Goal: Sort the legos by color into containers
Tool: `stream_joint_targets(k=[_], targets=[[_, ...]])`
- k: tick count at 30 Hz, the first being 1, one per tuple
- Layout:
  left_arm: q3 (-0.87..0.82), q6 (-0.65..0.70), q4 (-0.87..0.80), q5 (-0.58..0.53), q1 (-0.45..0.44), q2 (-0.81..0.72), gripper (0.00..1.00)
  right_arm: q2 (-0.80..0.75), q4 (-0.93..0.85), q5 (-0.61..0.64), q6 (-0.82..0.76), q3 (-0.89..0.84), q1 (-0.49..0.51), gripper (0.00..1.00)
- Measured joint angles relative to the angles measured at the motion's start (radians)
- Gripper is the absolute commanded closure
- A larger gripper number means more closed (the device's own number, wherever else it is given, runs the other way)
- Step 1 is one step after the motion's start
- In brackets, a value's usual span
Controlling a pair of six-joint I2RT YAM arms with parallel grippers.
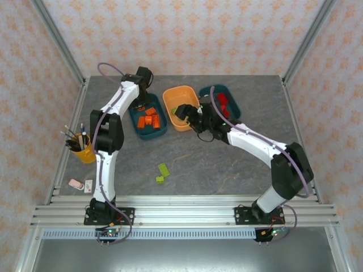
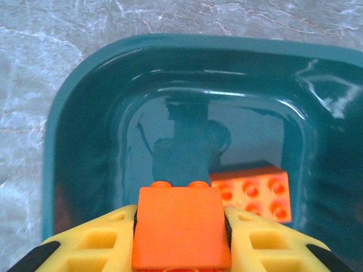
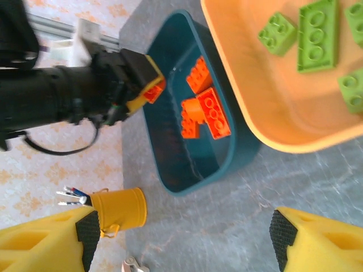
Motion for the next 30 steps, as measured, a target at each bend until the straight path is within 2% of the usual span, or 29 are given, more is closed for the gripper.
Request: stream_joint_targets(k=[9,18,25,30], targets=[[0.119,0.0,-0.04,-0.003,0.005,0.119,0.65,0.034,0.042,0.0,0.011,0.049,0.0,0.2],[0.121,-0.008,-0.053,-0.002,0.008,0.12,0.46,0.084,-0.017,-0.007,-0.002,0.101,0.0,0.19],[0.118,-0.01,-0.053,0.007,0.008,0.113,0.4,0.085,-0.158,0.005,-0.103,0.151,0.003,0.22],[0.067,-0.031,-0.05,0.034,-0.002,0.01,0.33,0.085,-0.365,0.086,-0.28,0.239,0.065,0.26]])
